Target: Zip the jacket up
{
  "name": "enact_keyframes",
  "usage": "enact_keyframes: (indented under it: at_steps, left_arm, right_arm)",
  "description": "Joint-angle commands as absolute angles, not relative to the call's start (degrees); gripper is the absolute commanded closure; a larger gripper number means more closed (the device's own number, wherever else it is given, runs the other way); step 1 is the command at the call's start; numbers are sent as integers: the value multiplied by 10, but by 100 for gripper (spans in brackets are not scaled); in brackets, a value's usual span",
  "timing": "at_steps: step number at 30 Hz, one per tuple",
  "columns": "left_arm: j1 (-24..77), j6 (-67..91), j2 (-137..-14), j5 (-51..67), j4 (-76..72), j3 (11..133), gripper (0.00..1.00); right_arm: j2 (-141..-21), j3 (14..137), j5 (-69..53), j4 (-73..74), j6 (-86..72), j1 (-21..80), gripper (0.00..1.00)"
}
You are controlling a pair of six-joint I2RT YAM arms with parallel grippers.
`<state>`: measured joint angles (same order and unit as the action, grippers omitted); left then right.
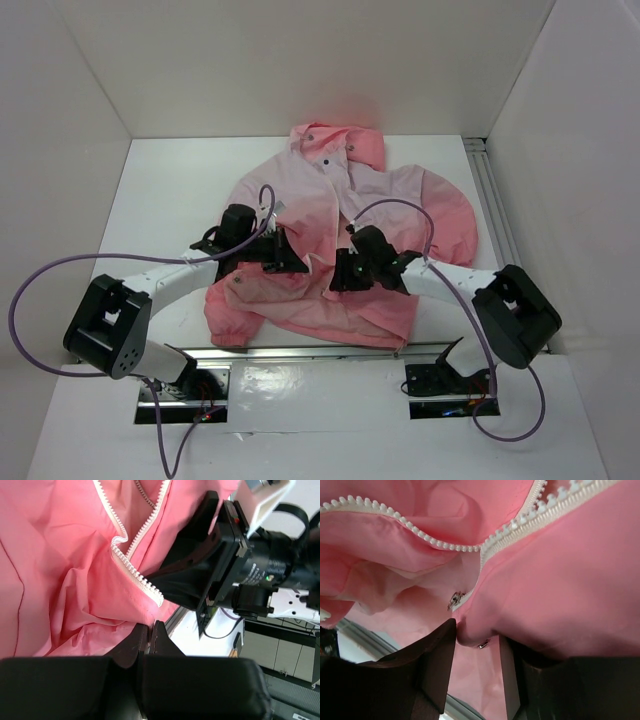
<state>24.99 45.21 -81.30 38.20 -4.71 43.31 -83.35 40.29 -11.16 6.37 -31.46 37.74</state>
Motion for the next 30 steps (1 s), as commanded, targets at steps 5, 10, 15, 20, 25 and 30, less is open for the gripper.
enact_keyframes:
  at_steps: [5,10,15,20,25,30]
  left_arm:
    - [254,438,-813,372,-48,454,100]
    - [254,438,-808,372,-48,448,100]
    - [254,432,-808,366,-48,442,100]
    - [254,432,-808,366,-48,437,100]
    - [254,432,-808,366,-48,432,100]
    - [254,426,-808,372,-54,426,100]
  right_arm:
    - [-807,412,-29,55,-375,411,53]
    - [-821,412,-13,34,-408,431,44]
    - [-849,417,32,31,-459,455,39]
    - [-879,446,126,87,-505,499,39]
    - [-923,483,203,155,-559,530,39]
    - [-931,483,216,151,-576,543,48]
